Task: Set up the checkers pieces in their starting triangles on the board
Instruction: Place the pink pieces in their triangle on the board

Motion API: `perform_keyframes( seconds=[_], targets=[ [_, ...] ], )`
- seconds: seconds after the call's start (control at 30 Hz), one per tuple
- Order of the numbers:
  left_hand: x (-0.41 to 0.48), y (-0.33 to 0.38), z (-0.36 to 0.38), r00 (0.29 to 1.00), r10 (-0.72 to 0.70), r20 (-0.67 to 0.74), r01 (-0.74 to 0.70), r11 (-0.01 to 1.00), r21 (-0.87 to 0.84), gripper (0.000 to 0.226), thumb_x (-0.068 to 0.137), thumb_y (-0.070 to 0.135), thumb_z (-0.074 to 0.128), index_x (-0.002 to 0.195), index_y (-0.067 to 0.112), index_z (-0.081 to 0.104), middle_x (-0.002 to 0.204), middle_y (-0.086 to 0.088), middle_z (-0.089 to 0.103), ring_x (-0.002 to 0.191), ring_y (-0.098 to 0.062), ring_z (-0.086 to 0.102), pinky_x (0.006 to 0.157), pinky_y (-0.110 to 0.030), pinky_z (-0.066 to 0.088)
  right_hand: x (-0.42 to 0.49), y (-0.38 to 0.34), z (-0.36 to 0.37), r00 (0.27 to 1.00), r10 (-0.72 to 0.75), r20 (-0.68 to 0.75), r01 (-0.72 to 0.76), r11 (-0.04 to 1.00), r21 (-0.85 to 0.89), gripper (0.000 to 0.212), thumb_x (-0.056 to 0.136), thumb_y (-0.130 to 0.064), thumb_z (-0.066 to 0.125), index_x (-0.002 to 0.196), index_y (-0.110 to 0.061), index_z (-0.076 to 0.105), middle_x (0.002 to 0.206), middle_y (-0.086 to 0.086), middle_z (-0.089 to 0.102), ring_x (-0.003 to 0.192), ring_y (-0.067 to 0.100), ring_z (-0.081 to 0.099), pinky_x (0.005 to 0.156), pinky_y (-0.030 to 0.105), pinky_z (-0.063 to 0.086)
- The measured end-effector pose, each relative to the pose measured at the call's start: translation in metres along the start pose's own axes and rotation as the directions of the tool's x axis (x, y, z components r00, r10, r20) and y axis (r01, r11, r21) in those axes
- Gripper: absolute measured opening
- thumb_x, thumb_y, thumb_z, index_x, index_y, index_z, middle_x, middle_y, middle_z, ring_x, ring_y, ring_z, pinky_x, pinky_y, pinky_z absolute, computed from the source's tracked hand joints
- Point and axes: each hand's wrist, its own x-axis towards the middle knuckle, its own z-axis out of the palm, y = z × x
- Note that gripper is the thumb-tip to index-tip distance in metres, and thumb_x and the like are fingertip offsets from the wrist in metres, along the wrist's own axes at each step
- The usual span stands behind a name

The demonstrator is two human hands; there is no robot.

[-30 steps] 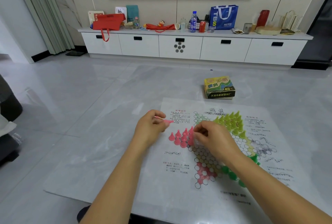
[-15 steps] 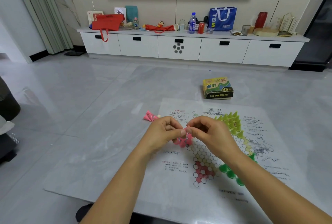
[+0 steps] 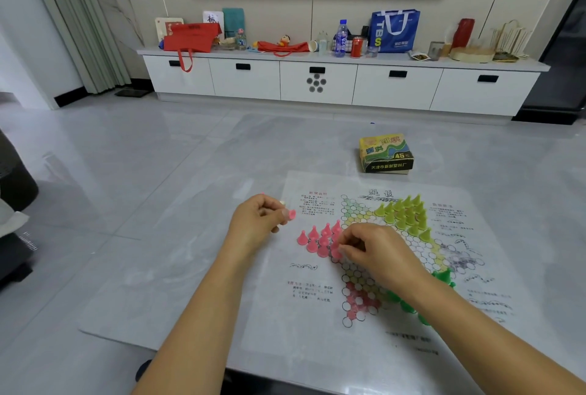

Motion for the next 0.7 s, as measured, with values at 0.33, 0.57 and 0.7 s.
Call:
perform_keyframes(
  seconds=[0.33,0.57,0.7],
  targets=[
    [0.023,-0.028,-0.015,0.978,0.000,-0.209,0.050,0.971,0.234,0.024,0.077,0.007,0.065,0.063,0.023,0.055,0.063,0.004,0.052,0.060,-0.016,0.046,0.057,-0.027,0.036,-0.001,-0.002,0.006,0.999,-0.031,0.035,0.035,0.994,-0.103,0.012,0.086,-0.024,0.060,0.093,-0.017,0.066,0.093,-0.004,0.067,0.083,0.010,0.056,0.077,0.027,0.048],
    [0.027,-0.028,-0.007,0.977,0.131,-0.169,-0.037,0.881,0.471,0.014,0.081,0.008,0.057,0.080,0.022,0.060,0.090,-0.003,0.055,0.078,-0.019,0.051,0.069,-0.025,0.035,0.000,0.000,0.009,0.998,-0.054,0.022,0.057,0.986,-0.157,0.014,0.087,-0.027,0.058,0.096,-0.018,0.064,0.098,-0.004,0.065,0.082,0.009,0.053,0.073,0.022,0.044],
    [0.029,-0.030,0.009,0.944,0.327,0.039,-0.283,0.745,0.605,0.024,0.084,0.006,0.055,0.105,0.012,0.065,0.106,-0.008,0.060,0.100,-0.025,0.052,0.087,-0.028,0.038,0.001,0.000,0.010,0.998,-0.058,0.025,0.061,0.981,-0.183,0.014,0.087,-0.028,0.057,0.097,-0.019,0.063,0.100,-0.005,0.065,0.089,0.012,0.058,0.076,0.024,0.046]
  ],
)
